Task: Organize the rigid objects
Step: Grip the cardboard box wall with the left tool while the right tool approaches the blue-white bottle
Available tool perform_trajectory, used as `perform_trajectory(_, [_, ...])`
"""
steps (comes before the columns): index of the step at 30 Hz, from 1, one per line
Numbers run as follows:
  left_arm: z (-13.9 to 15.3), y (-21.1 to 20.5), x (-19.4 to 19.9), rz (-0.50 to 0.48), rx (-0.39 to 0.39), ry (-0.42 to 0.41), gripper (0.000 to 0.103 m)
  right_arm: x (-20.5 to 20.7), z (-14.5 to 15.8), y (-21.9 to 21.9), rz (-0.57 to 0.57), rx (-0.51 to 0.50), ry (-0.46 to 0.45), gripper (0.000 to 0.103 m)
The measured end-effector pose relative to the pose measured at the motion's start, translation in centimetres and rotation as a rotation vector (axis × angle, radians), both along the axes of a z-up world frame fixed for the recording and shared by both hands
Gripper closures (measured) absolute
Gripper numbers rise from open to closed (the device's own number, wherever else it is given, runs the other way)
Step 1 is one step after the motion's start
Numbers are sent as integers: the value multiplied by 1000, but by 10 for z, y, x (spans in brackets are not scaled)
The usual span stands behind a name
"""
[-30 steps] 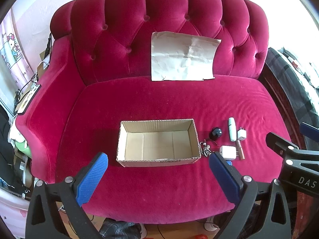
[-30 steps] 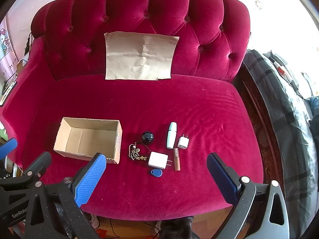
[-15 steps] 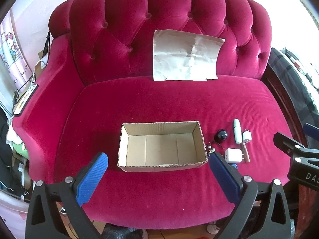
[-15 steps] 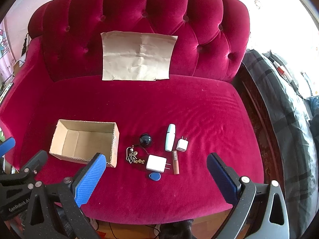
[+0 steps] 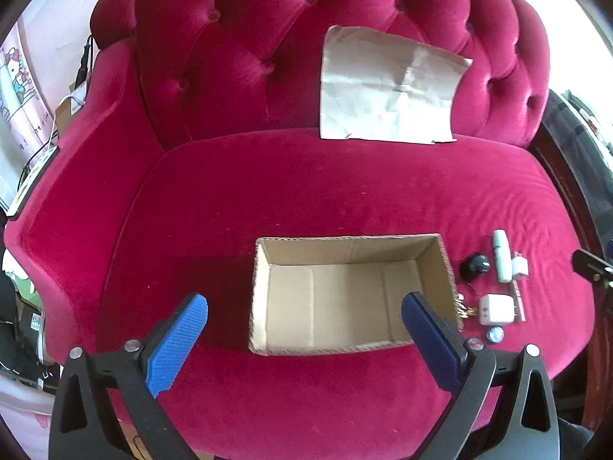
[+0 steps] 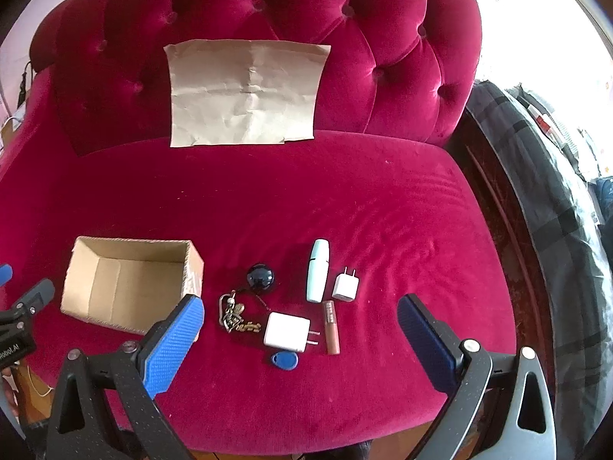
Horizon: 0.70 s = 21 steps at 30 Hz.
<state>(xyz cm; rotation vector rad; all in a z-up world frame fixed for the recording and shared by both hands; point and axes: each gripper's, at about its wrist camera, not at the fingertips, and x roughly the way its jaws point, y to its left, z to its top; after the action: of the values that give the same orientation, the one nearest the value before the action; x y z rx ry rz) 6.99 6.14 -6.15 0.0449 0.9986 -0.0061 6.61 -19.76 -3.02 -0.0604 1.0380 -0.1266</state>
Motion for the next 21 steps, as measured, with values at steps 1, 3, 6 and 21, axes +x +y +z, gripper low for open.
perform_trajectory(1, [-5,3,4,2,1,5,0,4,-3,-1,-3,-2,-1,0])
perform_trajectory(3, [-15,8,12,5,11,16,0,10,-10,-4,-6,-4,2,0])
perform_trajectory(6, [-29,14,22,5,39,22,0,20,-22,-9,-21,2,12,0])
perform_trajectory(21, [-99,56,53,34,33,112,0,73,-81,-40,-104,68,62,0])
